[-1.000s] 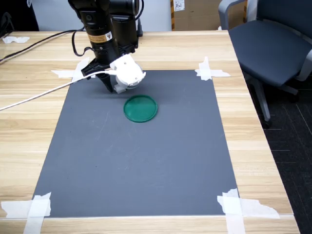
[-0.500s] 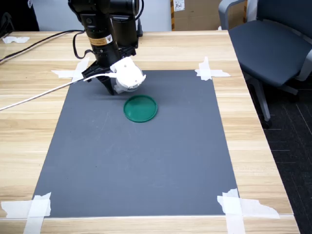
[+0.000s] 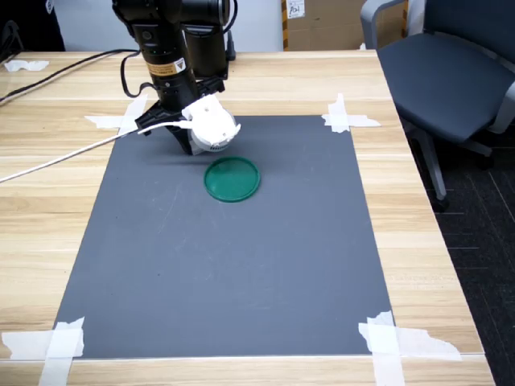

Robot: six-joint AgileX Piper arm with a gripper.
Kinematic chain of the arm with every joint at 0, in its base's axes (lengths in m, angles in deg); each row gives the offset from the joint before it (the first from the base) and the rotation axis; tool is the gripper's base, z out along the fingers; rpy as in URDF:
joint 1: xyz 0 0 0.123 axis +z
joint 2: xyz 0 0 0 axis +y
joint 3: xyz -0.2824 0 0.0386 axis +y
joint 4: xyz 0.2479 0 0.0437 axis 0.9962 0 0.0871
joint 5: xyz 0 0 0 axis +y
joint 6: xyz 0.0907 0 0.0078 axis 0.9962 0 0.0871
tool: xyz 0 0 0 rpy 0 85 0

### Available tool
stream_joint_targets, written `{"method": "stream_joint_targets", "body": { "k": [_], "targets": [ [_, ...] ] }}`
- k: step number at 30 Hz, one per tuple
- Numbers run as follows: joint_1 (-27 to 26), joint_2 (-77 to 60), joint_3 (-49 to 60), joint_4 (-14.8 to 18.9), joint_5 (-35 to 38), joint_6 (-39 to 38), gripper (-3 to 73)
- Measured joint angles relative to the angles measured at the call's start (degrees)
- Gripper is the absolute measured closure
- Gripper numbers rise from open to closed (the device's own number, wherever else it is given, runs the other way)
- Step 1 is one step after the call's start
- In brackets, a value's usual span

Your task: Grasp a white terminal and put it in the green lid.

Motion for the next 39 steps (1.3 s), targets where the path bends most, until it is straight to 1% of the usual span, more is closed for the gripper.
{"method": "stream_joint_targets", "body": {
  "k": [9, 19, 22, 27, 30, 39],
  "targets": [
    [0.0, -5.62, 0.0, 0.05, 1.24, 0.05, 39.5],
    [0.0, -15.97, -0.22, 0.05, 6.35, 0.05, 39.5],
    [0.0, -17.36, -1.81, 0.98, 8.68, 0.05, 39.5],
    [0.0, -17.65, -7.08, 4.28, 12.45, 0.41, 39.5],
    [0.0, -17.69, -10.05, 5.65, 13.89, 0.61, 39.5],
    [0.0, -15.64, -14.76, 6.54, 16.38, 1.19, 39.5]
  ]
}}
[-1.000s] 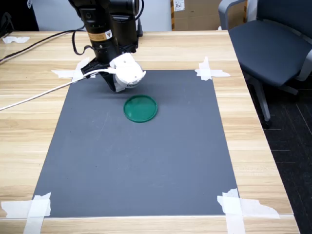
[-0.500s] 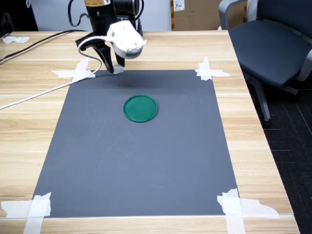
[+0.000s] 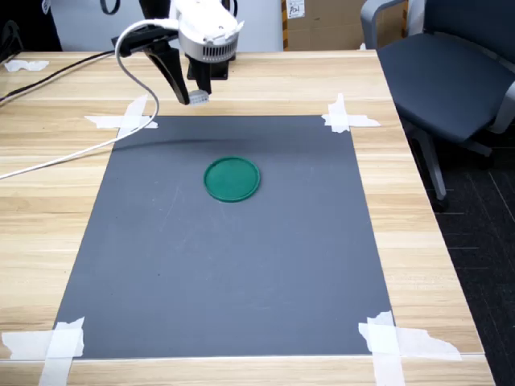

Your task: Grasp a white terminal and put it in the green lid.

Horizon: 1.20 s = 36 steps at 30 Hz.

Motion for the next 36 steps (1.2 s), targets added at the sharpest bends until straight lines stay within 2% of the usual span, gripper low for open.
{"method": "stream_joint_targets", "body": {
  "k": [15, 26, 36],
  "targets": [
    [0.38, 9.28, -7.81, 0.11, 0.44, 0.04, 39.5],
    [9.85, 17.49, -8.75, -6.28, 1.51, 2.72, 39.5],
    [14.2, 24.11, -8.75, -7.99, 0.08, 2.82, 39.5]
  ]
}}
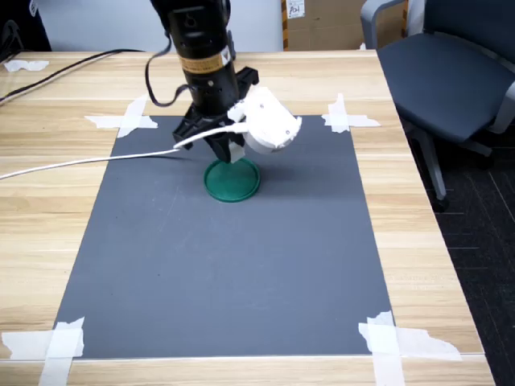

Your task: Grasp a white terminal and put it in the green lid.

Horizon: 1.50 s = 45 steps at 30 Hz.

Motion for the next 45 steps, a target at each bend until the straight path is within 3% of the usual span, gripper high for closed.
{"method": "stream_joint_targets", "body": {
  "k": [11, 27, 36, 45],
  "targets": [
    [0.27, 4.33, -0.3, -3.41, -3.09, 0.03, 39.5],
    [0.27, 4.42, -0.47, -4.0, -1.65, 0.14, 39.3],
    [0.27, 4.14, -0.47, -3.82, -1.71, 0.73, 25.0],
    [0.27, 0.19, 1.11, -3.34, -4.0, 1.0, 23.2]
  ]
}}
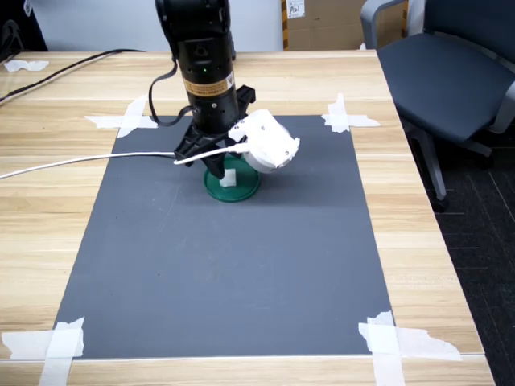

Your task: Grasp a white terminal and put it in the green lid.

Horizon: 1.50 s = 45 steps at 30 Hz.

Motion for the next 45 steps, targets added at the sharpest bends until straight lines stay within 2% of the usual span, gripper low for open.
{"method": "stream_joint_targets", "body": {
  "k": [7, 11, 15, 22, 24, 33, 40, 45],
  "targets": [
    [0.0, -10.52, 4.74, -0.06, -3.81, 0.4, 23.9],
    [0.0, -18.59, 8.03, -0.06, -5.06, 2.69, 28.6],
    [0.0, -25.57, 11.39, -0.06, -6.87, 5.13, 39.6],
    [0.0, -36.65, 17.18, -0.06, -9.87, 6.73, 66.9],
    [0.0, -39.51, 18.76, -0.06, -10.55, 6.87, 70.2],
    [0.0, -52.68, 26.31, 0.22, -16.56, 8.91, 71.9],
    [-0.16, -62.22, 33.23, 1.98, -22.18, 16.44, 71.9],
    [-5.67, -68.62, 37.36, 2.36, -24.88, 23.98, 72.1]
  ]
}}
